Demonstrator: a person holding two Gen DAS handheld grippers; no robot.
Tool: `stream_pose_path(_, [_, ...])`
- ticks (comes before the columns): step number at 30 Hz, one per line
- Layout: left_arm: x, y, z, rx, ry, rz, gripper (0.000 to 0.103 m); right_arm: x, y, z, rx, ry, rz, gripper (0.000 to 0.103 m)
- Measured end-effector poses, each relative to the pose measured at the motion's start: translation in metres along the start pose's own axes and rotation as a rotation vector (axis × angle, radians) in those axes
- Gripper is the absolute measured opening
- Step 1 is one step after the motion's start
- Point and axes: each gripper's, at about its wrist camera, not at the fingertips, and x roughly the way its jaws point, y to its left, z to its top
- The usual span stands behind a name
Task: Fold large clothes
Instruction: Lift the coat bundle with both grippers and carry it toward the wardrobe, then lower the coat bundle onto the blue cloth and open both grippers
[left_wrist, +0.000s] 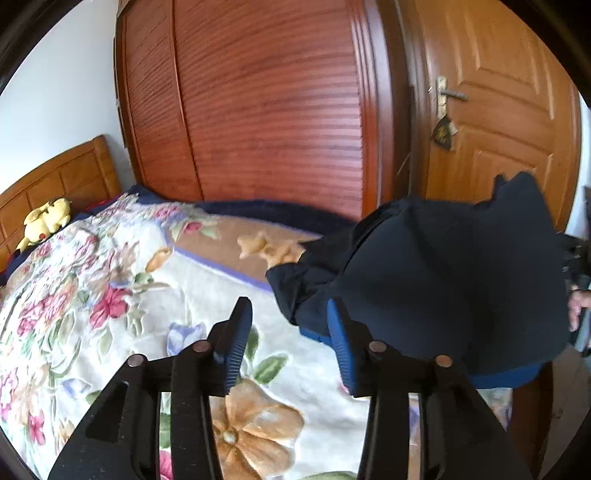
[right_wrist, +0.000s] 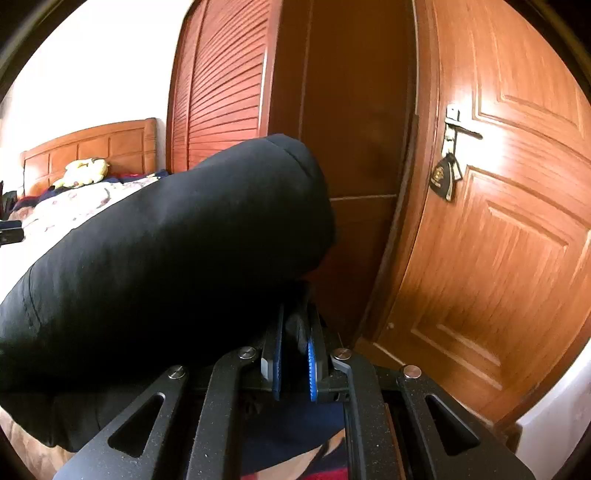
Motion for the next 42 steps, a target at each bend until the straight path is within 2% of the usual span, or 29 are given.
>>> stream_pose_path(1, [-0.006,0.000,0.001,-0.003,-0.008,-0.009,0.049,0.002,0.001,0.000,0.005,0.006,-0.001,0.010])
stream_pose_path(3, [-0.013,0.000,0.003,-0.006,-0.019,-0.033,0.070,0.003,-0.001,0.003,0.021,0.019,-0.002,0.011])
stream_pose_path(5, [-0.020,-0.001,0.005,-0.004,-0.040,-0.042,0.078,0.011,-0.010,0.007,0.047,0.029,-0.003,0.015])
stream_pose_path(9, [-0.030,-0.010,0.006,0.026,-0.060,-0.052,0.082,0.003,-0.021,0.016,0.074,0.032,-0.052,0.031])
stream_pose_path(11, [-0.030,-0.014,0.006,0.040,-0.059,-0.062,0.083,-0.011,-0.020,0.021,0.074,0.007,-0.090,0.045])
stream_pose_path(13, [-0.031,-0.022,0.002,0.052,-0.053,-0.083,0.084,-0.029,-0.015,0.026,0.066,-0.032,-0.111,0.052])
stream_pose_path(16, [-0.032,-0.033,-0.003,0.063,-0.047,-0.105,0.084,-0.053,-0.003,0.044,0.042,-0.088,-0.108,0.052])
stream_pose_path(22, [-0.027,-0.053,-0.008,0.084,-0.031,-0.138,0.087,-0.079,0.041,0.079,-0.028,-0.167,0.008,0.053])
stream_pose_path(25, [-0.023,-0.060,-0.011,0.086,-0.024,-0.148,0.087,-0.068,0.063,0.091,-0.077,-0.145,0.072,0.053])
stream_pose_path(28, [-0.019,-0.064,-0.014,0.083,-0.009,-0.158,0.087,-0.040,0.065,0.094,-0.101,-0.065,0.109,0.053])
stream_pose_path(30, [-0.013,-0.066,-0.017,0.088,0.006,-0.163,0.087,-0.012,0.055,0.089,-0.105,0.020,0.117,0.053])
stream_pose_path(33, [-0.006,-0.069,-0.023,0.099,0.024,-0.163,0.087,0.022,0.027,0.077,-0.125,0.099,0.042,0.053])
stream_pose_path(36, [0.003,-0.068,-0.027,0.090,0.041,-0.169,0.087,0.056,-0.010,0.054,-0.025,0.230,0.081,0.053])
stream_pose_path(39, [0.015,-0.069,-0.032,0.080,0.064,-0.172,0.087,0.061,-0.038,0.045,0.028,0.229,0.060,0.053])
stream_pose_path(42, [0.021,-0.069,-0.036,0.073,0.081,-0.174,0.087,0.049,-0.045,0.050,0.021,0.190,0.046,0.053])
